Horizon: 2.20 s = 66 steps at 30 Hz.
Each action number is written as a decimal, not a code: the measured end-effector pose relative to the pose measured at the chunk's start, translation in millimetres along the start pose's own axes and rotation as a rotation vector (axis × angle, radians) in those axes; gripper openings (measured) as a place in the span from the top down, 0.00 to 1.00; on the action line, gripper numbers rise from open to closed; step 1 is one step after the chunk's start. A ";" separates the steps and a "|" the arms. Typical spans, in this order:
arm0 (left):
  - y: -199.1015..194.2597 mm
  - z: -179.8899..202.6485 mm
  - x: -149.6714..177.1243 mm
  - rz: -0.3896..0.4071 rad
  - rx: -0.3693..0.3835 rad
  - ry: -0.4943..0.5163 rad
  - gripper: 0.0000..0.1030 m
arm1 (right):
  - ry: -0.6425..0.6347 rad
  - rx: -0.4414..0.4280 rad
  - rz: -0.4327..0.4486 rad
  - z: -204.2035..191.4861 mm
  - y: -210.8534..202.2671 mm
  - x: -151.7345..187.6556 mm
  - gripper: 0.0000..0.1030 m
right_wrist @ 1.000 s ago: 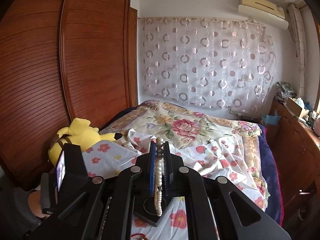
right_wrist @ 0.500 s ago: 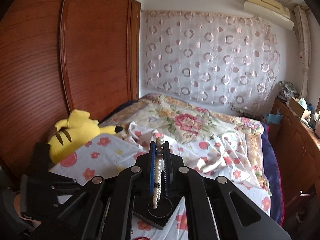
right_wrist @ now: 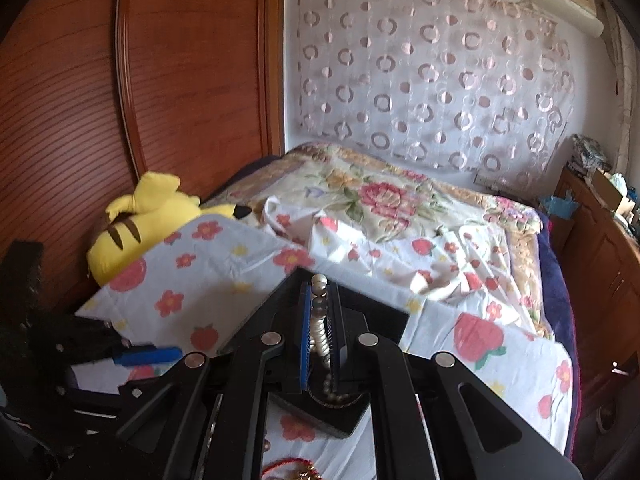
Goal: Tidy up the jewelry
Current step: 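Lower the pearl necklace into the black box and open the right gripper, then grasp the red string bracelet with the right gripper while the left gripper grasps the brown bead bracelet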
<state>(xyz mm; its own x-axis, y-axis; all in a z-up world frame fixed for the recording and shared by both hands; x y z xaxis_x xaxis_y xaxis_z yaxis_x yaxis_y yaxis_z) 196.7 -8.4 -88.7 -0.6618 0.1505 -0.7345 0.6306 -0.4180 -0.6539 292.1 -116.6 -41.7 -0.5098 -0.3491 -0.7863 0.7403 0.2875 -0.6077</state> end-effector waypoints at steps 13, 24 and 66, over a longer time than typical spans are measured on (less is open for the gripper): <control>-8.5 4.0 21.7 0.025 -0.033 0.016 0.26 | 0.015 -0.037 -0.033 1.9 -17.2 63.4 0.60; -20.7 10.2 49.5 0.045 -0.041 0.002 0.14 | -0.040 -0.020 -0.208 14.8 -0.2 148.3 0.78; 20.1 -3.7 52.0 -0.135 0.084 -0.059 0.69 | 0.089 0.072 0.008 21.4 -87.3 170.0 0.93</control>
<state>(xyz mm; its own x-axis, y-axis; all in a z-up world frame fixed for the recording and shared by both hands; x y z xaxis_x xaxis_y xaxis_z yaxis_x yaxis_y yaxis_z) 176.5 -5.6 -140.8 -0.7626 0.1589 -0.6271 0.4995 -0.4713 -0.7269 150.1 -220.1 -120.0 -0.5380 -0.2657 -0.7999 0.7727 0.2237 -0.5940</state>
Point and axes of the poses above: each gripper's, at about its wrist camera, not at the fingertips, and y roughly the way its jaws point, z to its right, x to its underside, the point moved 5 cm from there along y, roughly the way its jaws point, and after that the axes turned 10 degrees about x, right-handed, at the moved point
